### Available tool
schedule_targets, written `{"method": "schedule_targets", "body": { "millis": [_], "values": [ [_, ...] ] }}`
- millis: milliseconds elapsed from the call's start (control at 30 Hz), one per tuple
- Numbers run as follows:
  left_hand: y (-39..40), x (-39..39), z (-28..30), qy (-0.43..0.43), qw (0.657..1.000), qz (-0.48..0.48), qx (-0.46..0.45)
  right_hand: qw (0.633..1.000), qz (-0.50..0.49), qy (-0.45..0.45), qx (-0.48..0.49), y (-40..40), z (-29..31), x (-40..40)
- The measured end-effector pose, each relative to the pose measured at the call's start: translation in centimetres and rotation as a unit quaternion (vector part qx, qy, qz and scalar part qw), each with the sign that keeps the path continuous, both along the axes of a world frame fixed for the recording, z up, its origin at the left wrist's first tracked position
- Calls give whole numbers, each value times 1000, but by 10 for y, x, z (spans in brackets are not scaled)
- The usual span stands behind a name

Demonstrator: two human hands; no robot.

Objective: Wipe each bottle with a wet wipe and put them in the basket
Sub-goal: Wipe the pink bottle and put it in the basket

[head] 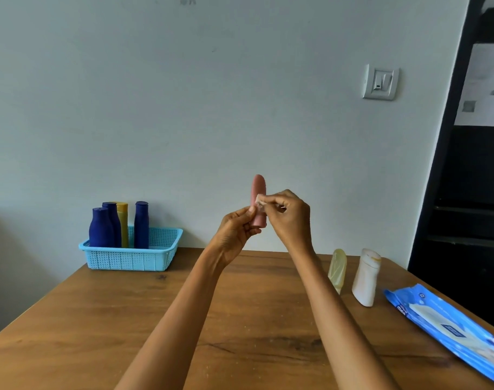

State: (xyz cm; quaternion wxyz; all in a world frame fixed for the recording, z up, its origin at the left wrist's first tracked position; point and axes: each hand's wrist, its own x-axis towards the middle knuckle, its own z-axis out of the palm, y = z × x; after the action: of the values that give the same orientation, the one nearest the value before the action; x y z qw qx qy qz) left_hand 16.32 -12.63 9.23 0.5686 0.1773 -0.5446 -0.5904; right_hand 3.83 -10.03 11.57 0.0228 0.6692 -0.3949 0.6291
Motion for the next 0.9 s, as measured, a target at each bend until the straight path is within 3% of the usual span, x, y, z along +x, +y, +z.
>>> {"method": "schedule_targets", "body": {
  "millis": [100, 267, 533, 667, 800, 900],
  "values": [
    [-1, -1, -2, -15, 1000, 6, 4, 999, -25, 13, 38, 1, 1, -5],
    [-2, -5, -5, -31, 999, -16, 6, 994, -53, -79, -51, -1, 5, -10],
    [1, -6, 2, -12, 1000, -4, 1, 995, -31, 44, -84, -7, -8, -2],
    [-1, -8, 6, 5, 1000, 3, 14, 996, -14, 13, -89, -2, -6, -4],
    [-4, -7, 2, -12, 1000, 16, 19, 999, -13, -2, -34, 1, -2, -10],
    [-4, -8, -2, -48, 999, 7, 9, 995, -45, -49, -73, 1, 4, -11]
  ]
}}
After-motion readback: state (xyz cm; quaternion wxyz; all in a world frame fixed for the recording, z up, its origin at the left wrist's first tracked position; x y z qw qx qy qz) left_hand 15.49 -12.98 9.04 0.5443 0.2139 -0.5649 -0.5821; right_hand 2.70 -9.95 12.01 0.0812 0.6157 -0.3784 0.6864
